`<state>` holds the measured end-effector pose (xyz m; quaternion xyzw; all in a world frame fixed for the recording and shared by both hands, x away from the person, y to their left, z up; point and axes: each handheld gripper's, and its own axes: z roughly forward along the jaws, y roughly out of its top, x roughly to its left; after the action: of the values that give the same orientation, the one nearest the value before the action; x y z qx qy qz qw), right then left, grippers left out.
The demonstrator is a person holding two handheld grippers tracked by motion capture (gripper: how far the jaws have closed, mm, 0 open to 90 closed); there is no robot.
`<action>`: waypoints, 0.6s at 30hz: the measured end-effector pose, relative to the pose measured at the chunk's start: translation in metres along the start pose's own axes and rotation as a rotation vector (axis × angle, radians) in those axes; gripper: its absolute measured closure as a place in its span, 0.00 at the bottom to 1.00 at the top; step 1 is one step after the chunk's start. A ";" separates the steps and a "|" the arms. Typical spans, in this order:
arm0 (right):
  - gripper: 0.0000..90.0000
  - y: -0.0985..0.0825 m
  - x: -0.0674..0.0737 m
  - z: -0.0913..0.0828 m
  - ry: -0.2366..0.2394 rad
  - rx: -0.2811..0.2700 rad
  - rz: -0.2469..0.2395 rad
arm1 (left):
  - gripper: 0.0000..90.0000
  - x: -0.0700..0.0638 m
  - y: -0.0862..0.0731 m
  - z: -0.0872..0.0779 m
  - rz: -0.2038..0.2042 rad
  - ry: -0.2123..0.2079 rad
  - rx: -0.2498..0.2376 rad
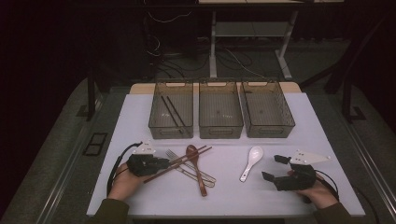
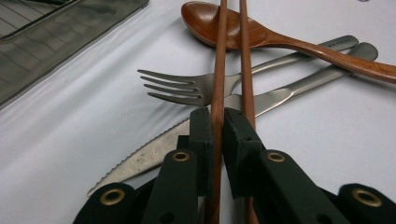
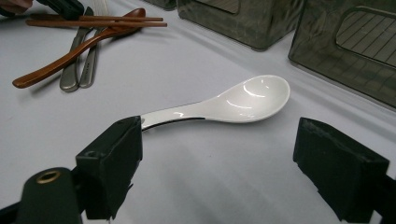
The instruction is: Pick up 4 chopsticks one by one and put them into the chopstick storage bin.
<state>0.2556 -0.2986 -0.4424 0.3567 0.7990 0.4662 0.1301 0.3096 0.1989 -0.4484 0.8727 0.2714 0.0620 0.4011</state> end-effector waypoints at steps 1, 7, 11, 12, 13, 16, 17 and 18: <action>0.17 0.000 0.000 0.000 0.001 0.000 0.000 | 0.90 0.000 0.000 0.000 0.005 0.000 0.000; 0.17 0.000 0.000 0.000 0.001 -0.001 0.000 | 0.92 0.000 0.001 0.000 0.006 -0.006 -0.001; 0.17 0.000 0.000 0.000 0.002 0.000 0.000 | 0.92 -0.001 0.002 -0.001 -0.010 -0.008 -0.003; 0.17 0.000 0.000 0.000 0.002 -0.001 -0.001 | 0.92 -0.001 0.002 -0.002 -0.010 -0.011 -0.003; 0.17 0.000 0.000 0.000 0.002 0.000 -0.001 | 0.92 -0.001 0.003 -0.002 -0.015 -0.012 -0.010; 0.17 0.000 0.000 0.000 0.002 -0.001 0.001 | 0.92 -0.002 0.004 -0.003 -0.019 -0.013 -0.021; 0.17 0.000 0.000 0.000 0.002 -0.001 0.001 | 0.92 -0.002 0.004 -0.004 -0.015 -0.012 -0.022; 0.17 0.000 0.000 0.000 0.002 -0.001 0.001 | 0.92 -0.002 0.005 -0.006 -0.013 -0.011 -0.022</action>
<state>0.2554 -0.2988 -0.4420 0.3566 0.7987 0.4671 0.1294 0.3080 0.1991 -0.4409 0.8668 0.2740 0.0576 0.4127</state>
